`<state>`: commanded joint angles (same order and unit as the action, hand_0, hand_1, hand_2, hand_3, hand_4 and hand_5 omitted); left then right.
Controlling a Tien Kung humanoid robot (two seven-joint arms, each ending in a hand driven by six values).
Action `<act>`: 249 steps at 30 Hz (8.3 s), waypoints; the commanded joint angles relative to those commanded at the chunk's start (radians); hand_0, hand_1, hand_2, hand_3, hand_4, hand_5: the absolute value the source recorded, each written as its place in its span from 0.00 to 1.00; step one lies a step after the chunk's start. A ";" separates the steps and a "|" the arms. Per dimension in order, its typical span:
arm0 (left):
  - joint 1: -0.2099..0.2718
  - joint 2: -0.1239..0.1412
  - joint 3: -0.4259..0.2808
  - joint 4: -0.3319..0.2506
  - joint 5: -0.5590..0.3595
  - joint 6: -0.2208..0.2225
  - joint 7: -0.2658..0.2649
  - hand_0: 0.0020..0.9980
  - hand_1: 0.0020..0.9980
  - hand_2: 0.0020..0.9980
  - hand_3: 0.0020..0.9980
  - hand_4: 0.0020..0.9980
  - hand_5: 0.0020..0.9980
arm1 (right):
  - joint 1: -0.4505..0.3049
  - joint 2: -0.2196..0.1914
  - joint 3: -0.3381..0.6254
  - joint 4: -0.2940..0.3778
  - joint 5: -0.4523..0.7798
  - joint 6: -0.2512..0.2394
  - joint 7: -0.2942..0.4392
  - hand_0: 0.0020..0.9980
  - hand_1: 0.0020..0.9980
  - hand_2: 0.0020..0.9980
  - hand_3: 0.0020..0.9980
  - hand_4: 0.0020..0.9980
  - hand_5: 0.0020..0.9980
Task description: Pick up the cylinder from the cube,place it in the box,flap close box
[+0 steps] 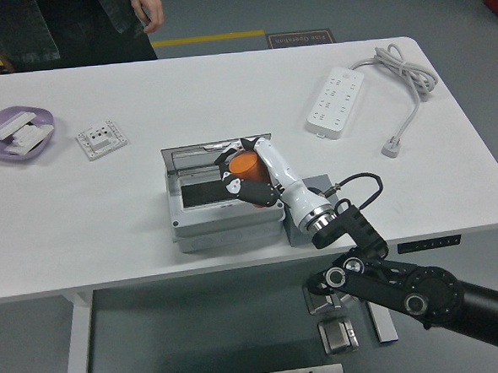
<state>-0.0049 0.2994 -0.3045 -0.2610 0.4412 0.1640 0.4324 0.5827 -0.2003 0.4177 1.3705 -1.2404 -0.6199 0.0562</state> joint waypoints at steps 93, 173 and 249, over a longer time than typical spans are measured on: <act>-0.025 0.002 0.076 -0.007 -0.036 0.005 -0.034 0.96 0.95 0.94 0.92 0.95 0.71 | 0.395 0.020 -0.198 -0.288 -0.143 0.188 -0.187 0.70 0.63 0.62 0.74 0.88 0.38; 0.028 0.015 0.038 0.021 -0.053 -0.018 -0.021 0.95 0.95 0.93 0.91 0.95 0.71 | -0.187 -0.144 0.439 0.221 -0.529 0.217 -0.354 0.69 0.61 0.63 0.73 0.80 0.41; 0.011 0.029 -0.129 -0.046 0.126 0.105 -0.026 0.84 0.82 0.81 0.83 0.80 0.50 | -0.489 -0.171 0.962 0.227 -0.120 0.118 -0.108 0.68 0.61 0.63 0.68 0.81 0.47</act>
<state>0.0060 0.3285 -0.4338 -0.3067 0.5674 0.2691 0.4068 0.0941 -0.3712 1.3799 1.5974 -1.3605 -0.5016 -0.0518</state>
